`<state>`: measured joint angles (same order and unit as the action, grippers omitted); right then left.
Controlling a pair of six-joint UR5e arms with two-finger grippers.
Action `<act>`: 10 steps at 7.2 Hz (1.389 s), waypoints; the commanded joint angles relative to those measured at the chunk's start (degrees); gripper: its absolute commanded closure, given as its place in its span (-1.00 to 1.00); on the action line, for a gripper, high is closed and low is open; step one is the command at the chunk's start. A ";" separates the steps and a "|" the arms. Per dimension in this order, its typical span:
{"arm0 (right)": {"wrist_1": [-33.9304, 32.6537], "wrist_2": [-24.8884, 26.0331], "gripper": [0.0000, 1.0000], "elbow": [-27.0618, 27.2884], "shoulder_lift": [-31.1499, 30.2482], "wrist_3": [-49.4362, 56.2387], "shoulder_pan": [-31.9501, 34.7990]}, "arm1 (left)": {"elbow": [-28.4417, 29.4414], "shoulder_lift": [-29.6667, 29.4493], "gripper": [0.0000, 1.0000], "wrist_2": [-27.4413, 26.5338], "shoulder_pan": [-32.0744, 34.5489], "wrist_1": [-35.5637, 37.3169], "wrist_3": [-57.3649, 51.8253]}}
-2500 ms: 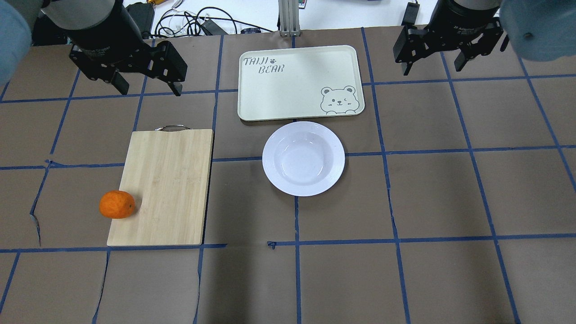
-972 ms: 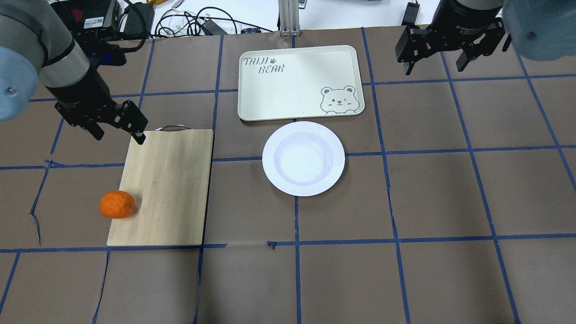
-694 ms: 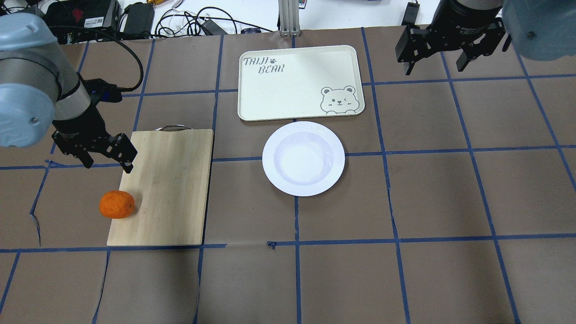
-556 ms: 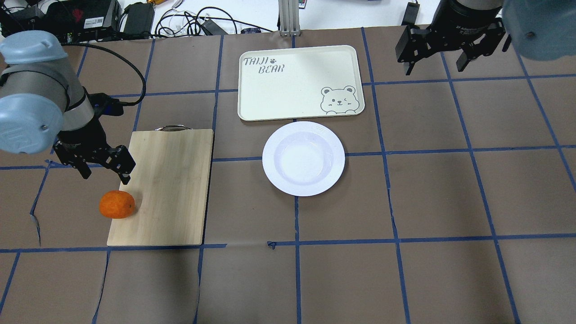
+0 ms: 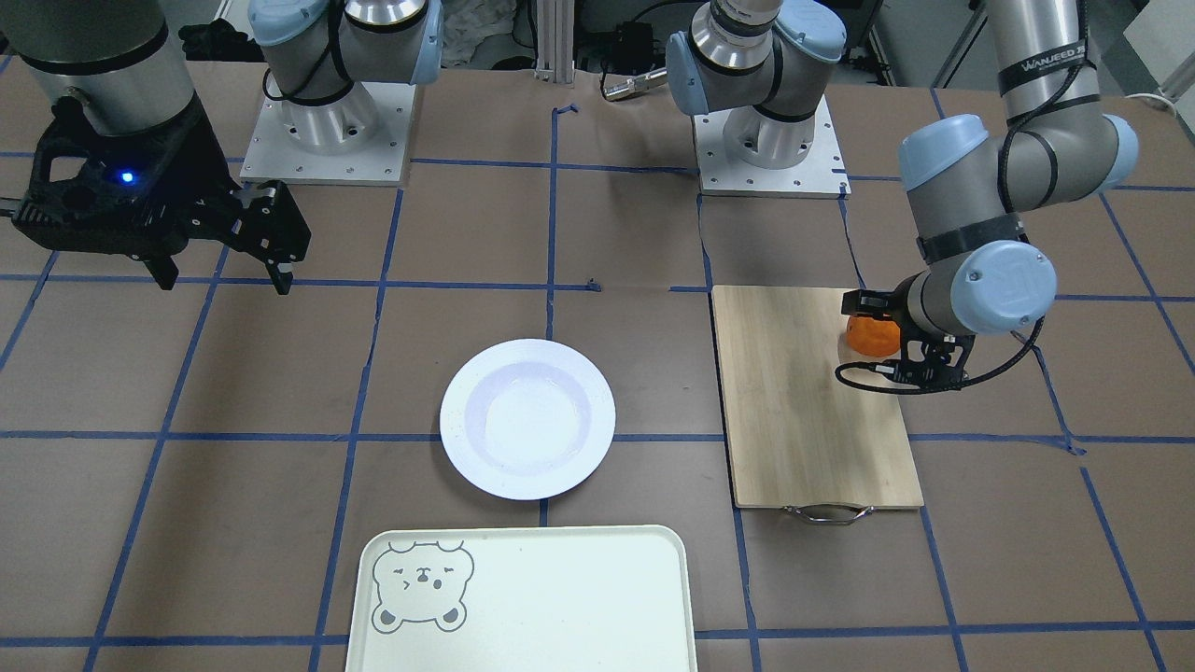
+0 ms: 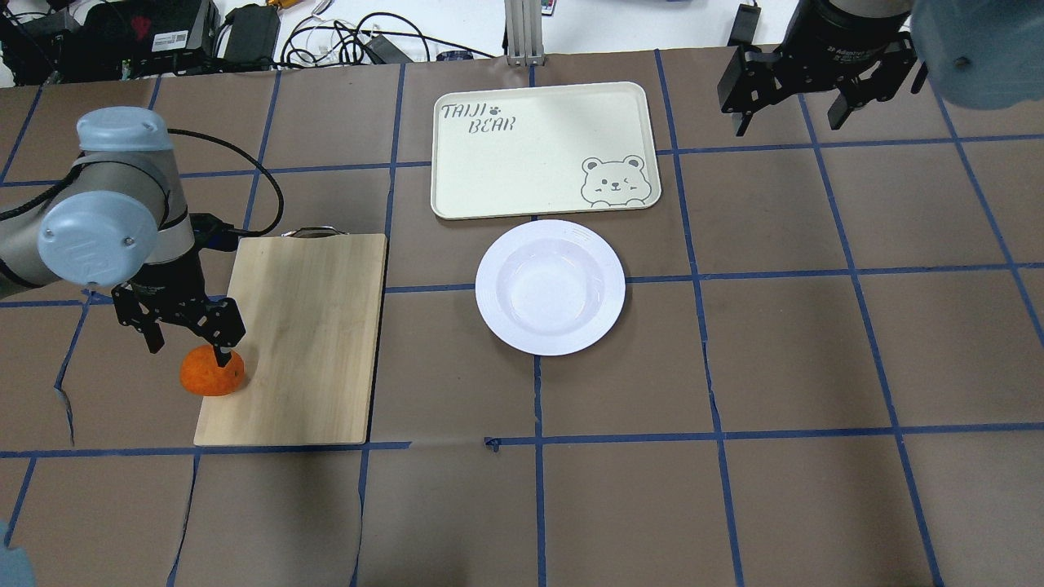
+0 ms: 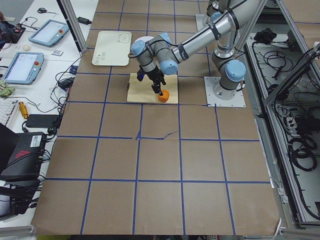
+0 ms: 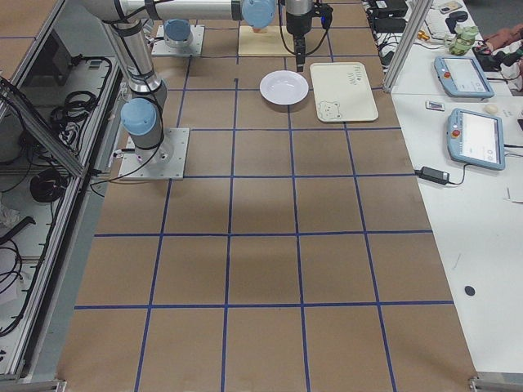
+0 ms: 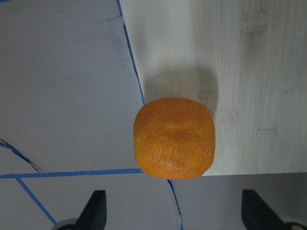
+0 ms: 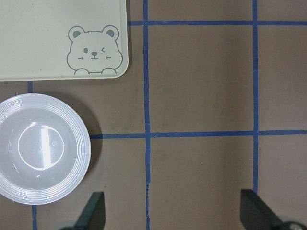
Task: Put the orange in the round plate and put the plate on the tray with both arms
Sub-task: 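Move the left gripper down over the orange on the cutting board, then close the left gripper on the orange and lift it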
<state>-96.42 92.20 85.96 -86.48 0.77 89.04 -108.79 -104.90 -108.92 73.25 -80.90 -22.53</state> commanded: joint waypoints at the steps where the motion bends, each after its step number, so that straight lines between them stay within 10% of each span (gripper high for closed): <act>1: 0.00 0.09 -1.00 0.08 0.00 -0.07 0.00 | -0.63 -3.46 -1.00 -0.24 -0.12 0.39 0.21; 3: 0.00 0.00 -1.00 0.09 0.00 -0.07 0.00 | -0.29 -4.61 -0.83 -0.15 -0.21 0.83 -0.31; 6: 0.00 0.09 -1.00 0.09 0.00 -0.07 -0.09 | 0.33 -4.61 0.61 -0.06 -0.12 1.79 -4.88; 10: 0.00 0.09 -1.00 0.09 0.00 -0.07 -0.09 | 11.63 -3.90 0.65 7.39 8.10 -3.30 4.38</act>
<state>-96.42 92.26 86.04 -86.49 0.70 88.95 -101.42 -108.29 -104.37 77.42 -82.60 -23.01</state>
